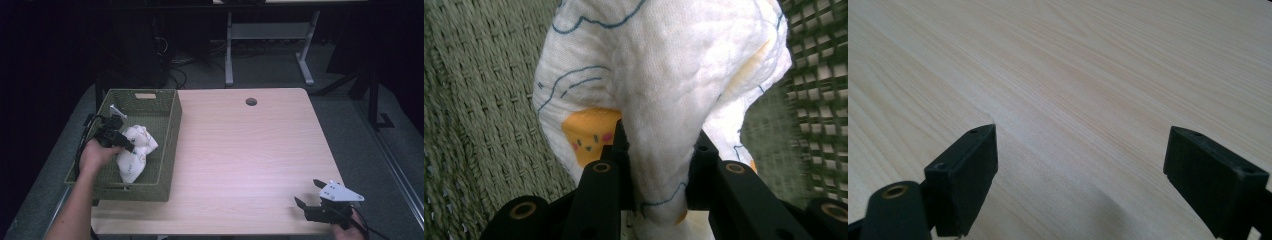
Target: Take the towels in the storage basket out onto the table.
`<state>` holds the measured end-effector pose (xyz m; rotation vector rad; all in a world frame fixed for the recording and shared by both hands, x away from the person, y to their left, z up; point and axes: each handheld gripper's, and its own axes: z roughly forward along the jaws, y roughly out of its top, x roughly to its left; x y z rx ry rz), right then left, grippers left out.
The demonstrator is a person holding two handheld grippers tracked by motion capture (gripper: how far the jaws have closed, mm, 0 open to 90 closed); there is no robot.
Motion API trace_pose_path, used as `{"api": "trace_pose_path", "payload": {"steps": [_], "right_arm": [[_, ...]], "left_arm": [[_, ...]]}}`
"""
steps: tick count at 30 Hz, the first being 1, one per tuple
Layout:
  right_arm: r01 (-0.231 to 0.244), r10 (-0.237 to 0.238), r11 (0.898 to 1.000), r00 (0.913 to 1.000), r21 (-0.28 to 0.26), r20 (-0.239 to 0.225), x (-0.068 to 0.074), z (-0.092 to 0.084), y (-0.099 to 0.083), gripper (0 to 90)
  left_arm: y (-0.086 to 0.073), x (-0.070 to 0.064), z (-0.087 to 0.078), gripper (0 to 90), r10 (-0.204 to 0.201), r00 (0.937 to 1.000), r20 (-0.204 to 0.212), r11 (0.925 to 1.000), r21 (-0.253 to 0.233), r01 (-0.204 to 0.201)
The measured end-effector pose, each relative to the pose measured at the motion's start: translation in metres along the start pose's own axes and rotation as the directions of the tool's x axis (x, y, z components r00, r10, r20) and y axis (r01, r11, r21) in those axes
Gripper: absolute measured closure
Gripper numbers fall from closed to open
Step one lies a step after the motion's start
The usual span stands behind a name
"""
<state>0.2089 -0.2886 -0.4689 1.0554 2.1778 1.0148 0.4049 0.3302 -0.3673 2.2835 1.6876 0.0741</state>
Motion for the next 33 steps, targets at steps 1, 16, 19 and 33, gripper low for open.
{"api": "trace_pose_path", "payload": {"steps": [1,16,19,33], "right_arm": [[0.001,-0.001,1.0,1.0,0.001,0.001,0.0,0.0,0.0,13.7],[0.002,-0.002,1.0,1.0,-0.009,-0.001,-0.001,-0.001,0.0,13.7],[0.002,-0.002,1.0,1.0,-0.013,0.0,-0.002,-0.001,0.0,13.7],[-0.004,0.004,1.0,1.0,-0.006,-0.007,-0.004,0.002,-0.001,13.7]], "left_arm": [[-0.001,0.001,-0.007,72.6,0.0,0.9999,0.016,0.9997,-0.023,0.001],[-0.005,0.007,-0.032,71.9,-0.011,0.983,0.183,0.99,-0.136,0.036],[-0.005,0.007,-0.033,71.8,-0.009,0.9754,0.22,0.9884,-0.146,0.042],[-0.011,0.016,-0.035,71.8,-0.049,0.92,0.389,0.9657,-0.217,0.143]]}}
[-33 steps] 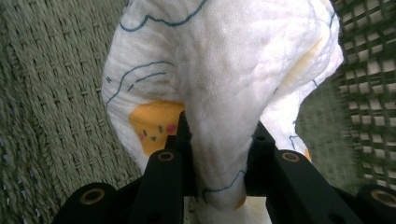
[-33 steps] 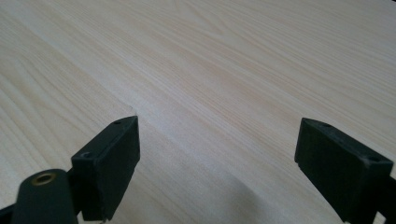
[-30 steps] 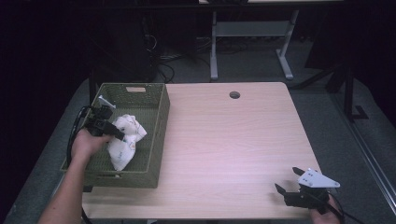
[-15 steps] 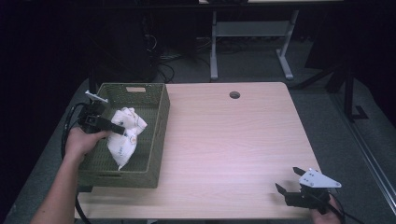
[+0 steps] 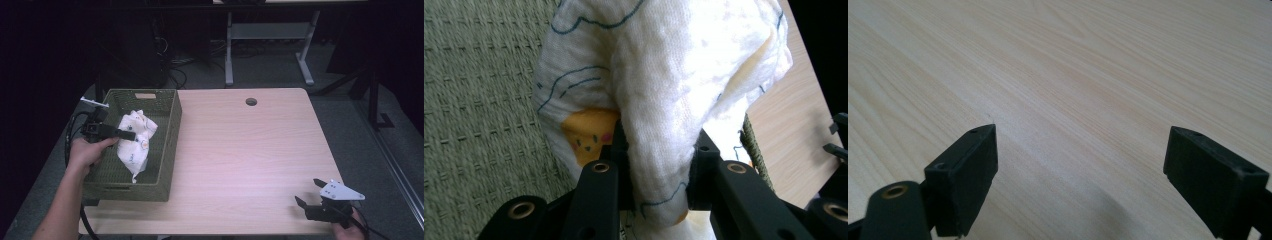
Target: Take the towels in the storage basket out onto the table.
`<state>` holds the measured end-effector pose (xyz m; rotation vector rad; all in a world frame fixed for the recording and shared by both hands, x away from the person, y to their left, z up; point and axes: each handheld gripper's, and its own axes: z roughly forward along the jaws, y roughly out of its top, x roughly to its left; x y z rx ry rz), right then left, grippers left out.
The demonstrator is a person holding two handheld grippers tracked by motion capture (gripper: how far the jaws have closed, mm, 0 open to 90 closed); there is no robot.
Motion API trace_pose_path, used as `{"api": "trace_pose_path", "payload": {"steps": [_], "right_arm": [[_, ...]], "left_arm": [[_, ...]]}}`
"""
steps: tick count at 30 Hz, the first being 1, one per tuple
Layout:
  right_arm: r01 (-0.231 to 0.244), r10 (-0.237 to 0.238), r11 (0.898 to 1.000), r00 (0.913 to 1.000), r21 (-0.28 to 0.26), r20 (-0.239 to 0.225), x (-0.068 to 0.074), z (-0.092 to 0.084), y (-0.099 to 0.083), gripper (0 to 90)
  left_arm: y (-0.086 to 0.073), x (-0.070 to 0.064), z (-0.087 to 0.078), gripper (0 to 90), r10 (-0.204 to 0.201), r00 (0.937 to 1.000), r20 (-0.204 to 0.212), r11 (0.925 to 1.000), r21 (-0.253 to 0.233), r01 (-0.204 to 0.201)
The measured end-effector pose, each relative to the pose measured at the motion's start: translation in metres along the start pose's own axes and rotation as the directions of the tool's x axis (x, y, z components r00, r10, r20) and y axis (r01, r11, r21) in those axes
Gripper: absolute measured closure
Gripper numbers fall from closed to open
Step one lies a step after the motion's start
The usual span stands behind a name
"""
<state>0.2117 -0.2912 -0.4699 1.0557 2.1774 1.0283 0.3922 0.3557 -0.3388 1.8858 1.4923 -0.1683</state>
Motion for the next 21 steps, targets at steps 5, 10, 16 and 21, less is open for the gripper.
{"api": "trace_pose_path", "payload": {"steps": [5,10,16,21], "right_arm": [[0.004,-0.004,1.0,1.0,-0.002,0.004,-0.001,0.0,0.0,13.7],[-0.001,0.001,1.0,0.9999,-0.001,0.01,-0.001,-0.001,0.0,13.7],[-0.004,0.004,1.0,0.9999,0.0,0.013,0.0,-0.001,0.0,13.7],[-0.006,0.006,1.0,0.9999,0.005,0.012,0.002,-0.001,0.001,13.7]], "left_arm": [[-0.001,0.001,-0.001,71.8,-0.017,0.9994,0.031,0.9997,-0.018,0.017],[0.0,0.0,-0.006,71.8,-0.02,0.9963,0.084,0.9984,-0.05,0.024],[-0.001,-0.001,-0.013,71.8,-0.024,0.9932,0.114,0.9965,-0.077,0.033],[0.0,-0.012,-0.017,71.6,0.005,0.9894,0.145,0.9945,-0.104,0.011]]}}
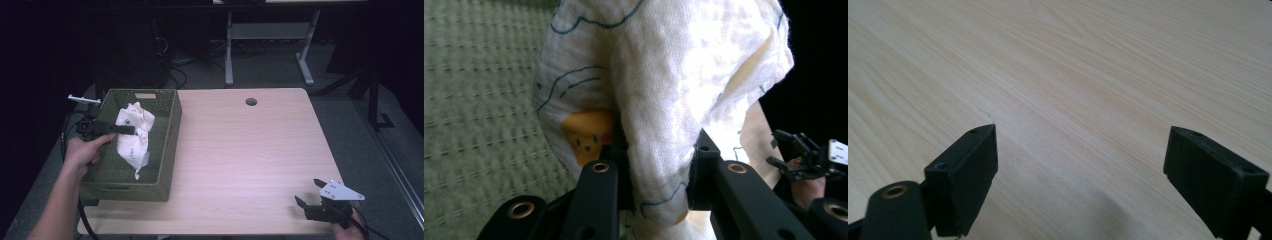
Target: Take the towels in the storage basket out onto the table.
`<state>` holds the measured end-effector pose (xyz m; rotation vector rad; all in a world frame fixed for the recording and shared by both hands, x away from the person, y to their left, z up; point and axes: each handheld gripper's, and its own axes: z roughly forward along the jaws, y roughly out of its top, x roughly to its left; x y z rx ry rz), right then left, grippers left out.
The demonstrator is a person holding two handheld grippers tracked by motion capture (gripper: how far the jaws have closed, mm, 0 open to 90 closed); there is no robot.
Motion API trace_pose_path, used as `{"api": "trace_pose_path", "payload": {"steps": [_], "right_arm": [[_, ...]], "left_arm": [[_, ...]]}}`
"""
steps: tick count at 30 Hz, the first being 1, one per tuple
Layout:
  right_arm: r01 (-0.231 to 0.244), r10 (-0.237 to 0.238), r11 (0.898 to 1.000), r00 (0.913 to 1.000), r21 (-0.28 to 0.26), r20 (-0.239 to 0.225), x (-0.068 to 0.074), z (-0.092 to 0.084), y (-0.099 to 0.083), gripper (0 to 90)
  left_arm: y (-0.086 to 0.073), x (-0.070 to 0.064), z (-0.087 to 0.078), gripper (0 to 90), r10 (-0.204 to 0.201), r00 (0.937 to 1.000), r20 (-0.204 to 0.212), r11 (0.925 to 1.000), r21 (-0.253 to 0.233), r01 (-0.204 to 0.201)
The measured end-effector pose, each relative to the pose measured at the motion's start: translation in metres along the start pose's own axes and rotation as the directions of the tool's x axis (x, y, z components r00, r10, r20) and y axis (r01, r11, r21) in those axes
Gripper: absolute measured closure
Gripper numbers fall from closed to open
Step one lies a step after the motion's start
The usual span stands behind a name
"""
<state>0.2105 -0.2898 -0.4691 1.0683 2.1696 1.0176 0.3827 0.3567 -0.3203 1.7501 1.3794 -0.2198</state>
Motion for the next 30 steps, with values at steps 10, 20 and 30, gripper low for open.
{"api": "trace_pose_path", "payload": {"steps": [10,20,30], "right_arm": [[-0.001,0.001,1.0,1.0,-0.005,0.006,-0.001,0.0,0.0,13.7],[-0.003,0.003,1.0,1.0,-0.009,0.009,-0.001,-0.002,0.0,13.7],[-0.003,0.003,1.0,0.9999,-0.008,0.01,-0.002,-0.003,0.0,13.7]], "left_arm": [[0.005,-0.01,0.002,71.7,0.017,0.9997,0.015,0.9999,0.002,-0.017],[0.012,-0.028,-0.004,71.7,0.041,0.9978,0.053,0.9985,-0.038,-0.039],[0.017,-0.046,0.007,71.7,0.069,0.9943,0.081,0.9972,-0.034,-0.067]]}}
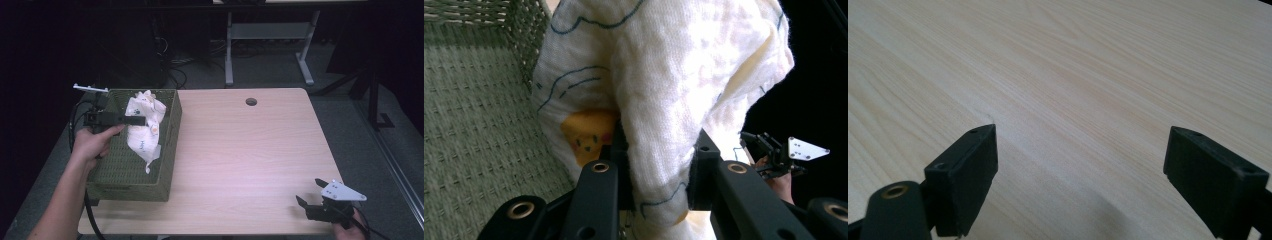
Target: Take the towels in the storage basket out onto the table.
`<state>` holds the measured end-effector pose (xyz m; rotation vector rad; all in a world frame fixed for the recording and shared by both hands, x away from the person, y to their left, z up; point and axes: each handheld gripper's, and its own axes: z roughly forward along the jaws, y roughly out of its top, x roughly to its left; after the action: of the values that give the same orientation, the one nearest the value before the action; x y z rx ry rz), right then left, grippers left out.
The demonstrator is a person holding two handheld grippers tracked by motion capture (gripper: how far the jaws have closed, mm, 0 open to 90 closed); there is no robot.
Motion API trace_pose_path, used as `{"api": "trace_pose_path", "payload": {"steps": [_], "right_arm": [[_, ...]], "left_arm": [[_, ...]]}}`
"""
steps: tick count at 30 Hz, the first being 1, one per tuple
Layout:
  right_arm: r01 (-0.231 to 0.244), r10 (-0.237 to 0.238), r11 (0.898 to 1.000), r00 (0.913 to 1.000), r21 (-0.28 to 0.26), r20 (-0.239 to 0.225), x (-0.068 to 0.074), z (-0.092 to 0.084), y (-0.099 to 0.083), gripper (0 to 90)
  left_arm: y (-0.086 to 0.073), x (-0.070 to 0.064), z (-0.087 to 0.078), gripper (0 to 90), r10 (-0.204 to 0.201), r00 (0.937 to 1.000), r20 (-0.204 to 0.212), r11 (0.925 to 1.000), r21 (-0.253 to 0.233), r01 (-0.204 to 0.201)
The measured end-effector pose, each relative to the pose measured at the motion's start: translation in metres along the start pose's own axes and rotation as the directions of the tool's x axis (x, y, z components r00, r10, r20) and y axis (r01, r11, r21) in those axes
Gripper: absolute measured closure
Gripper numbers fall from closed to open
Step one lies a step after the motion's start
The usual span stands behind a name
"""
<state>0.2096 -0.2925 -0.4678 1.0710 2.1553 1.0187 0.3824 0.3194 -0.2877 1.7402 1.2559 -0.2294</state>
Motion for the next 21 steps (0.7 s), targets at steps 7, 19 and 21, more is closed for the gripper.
{"api": "trace_pose_path", "payload": {"steps": [7,19,21], "right_arm": [[-0.004,0.004,1.0,1.0,0.001,0.001,0.0,-0.001,0.0,13.7],[0.001,-0.001,1.0,1.0,0.0,0.001,0.0,-0.001,0.0,13.7],[0.006,-0.006,1.0,1.0,-0.002,0.001,0.001,0.0,0.0,13.7]], "left_arm": [[0.003,-0.01,0.007,71.6,0.017,0.9997,0.016,0.9998,0.012,-0.017],[0.006,-0.023,0.018,71.6,0.046,0.9984,0.033,0.9984,0.03,-0.047],[0.008,-0.028,0.021,71.6,0.055,0.9976,0.042,0.9978,0.034,-0.057]]}}
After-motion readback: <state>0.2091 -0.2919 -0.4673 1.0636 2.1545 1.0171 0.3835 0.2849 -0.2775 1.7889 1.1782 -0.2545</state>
